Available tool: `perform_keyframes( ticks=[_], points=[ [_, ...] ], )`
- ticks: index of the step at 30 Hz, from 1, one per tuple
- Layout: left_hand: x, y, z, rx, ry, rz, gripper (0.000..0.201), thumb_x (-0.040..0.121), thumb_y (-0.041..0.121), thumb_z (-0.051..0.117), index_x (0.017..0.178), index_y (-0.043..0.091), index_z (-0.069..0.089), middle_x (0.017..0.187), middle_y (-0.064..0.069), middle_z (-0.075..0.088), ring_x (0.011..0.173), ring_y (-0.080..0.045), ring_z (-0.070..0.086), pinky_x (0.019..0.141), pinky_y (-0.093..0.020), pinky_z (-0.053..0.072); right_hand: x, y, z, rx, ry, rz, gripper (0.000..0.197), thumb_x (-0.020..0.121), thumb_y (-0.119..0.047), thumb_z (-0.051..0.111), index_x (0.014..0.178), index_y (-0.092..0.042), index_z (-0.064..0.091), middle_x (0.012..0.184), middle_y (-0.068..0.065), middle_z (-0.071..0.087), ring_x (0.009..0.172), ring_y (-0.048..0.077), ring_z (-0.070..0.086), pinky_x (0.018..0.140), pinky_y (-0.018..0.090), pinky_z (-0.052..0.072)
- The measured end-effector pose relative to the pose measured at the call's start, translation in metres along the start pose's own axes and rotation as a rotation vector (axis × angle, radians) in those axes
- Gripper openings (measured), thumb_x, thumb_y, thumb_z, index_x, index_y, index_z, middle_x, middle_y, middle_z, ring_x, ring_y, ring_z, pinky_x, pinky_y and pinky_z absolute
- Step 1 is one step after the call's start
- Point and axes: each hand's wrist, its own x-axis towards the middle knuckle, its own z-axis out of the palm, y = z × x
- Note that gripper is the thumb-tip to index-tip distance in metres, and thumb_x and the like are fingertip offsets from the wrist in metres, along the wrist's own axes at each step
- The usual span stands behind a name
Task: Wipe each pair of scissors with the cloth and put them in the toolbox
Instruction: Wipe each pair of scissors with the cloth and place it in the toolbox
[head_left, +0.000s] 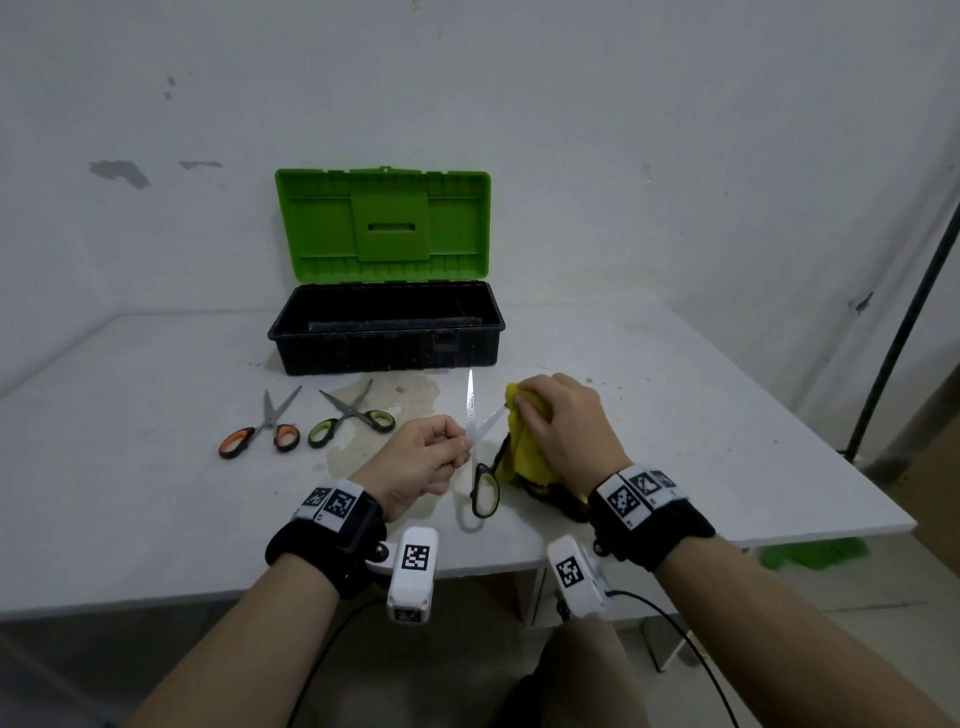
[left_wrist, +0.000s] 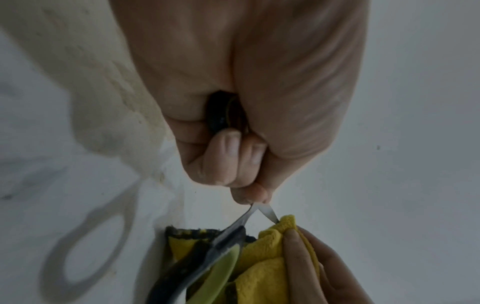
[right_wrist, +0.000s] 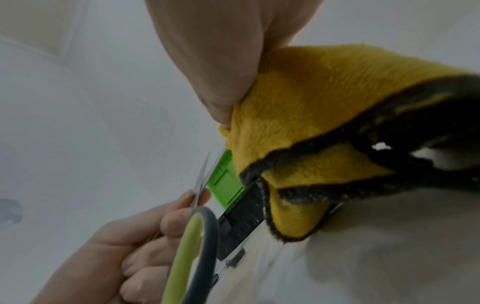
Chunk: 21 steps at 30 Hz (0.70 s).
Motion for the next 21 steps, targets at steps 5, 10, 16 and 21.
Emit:
perform_keyframes(
  ticks=[5,10,16,21],
  points=[
    [0.002,0.0,0.0,-0.006,0.027,-0.002,0.019,0.099,0.002,0.052,0.08,0.006,0.053,0.064,-0.006,0.052,0.038,-0.006,0.029,0.037,-0.018,0.021,-0.008,-0.013,-0.001,0.038,-0.066,-0.095,0.017,0.093,-0.028,0.061,0.104,-0.019,0.068,0.092,0.0,0.064,0.082,0.015,0.058,0.076,0.022,0.045],
    [0.002,0.0,0.004,0.03,0.004,0.015,0.017,0.099,0.002,0.052,0.082,0.005,0.053,0.063,-0.006,0.05,0.039,-0.007,0.028,0.037,-0.018,0.021,-0.016,-0.019,0.006,0.023,-0.151,-0.123,0.017,0.094,-0.028,0.059,0.103,-0.019,0.07,0.092,-0.001,0.064,0.082,0.014,0.059,0.075,0.024,0.047],
    [0.0,-0.002,0.0,0.054,0.008,-0.001,0.017,0.099,0.002,0.052,0.082,0.005,0.053,0.065,-0.007,0.05,0.039,-0.006,0.027,0.037,-0.017,0.022,0.001,0.004,-0.002,-0.007,0.036,0.04,0.017,0.094,-0.028,0.059,0.103,-0.017,0.069,0.092,0.003,0.066,0.084,0.019,0.058,0.078,0.024,0.041],
    [0.003,-0.001,0.001,0.01,0.02,-0.029,0.019,0.099,0.004,0.052,0.08,0.007,0.054,0.066,-0.006,0.051,0.039,-0.006,0.028,0.036,-0.017,0.022,-0.019,-0.015,0.003,0.013,-0.145,-0.14,0.018,0.092,-0.029,0.062,0.105,-0.019,0.068,0.093,0.0,0.062,0.08,0.016,0.058,0.073,0.031,0.051]
  ],
)
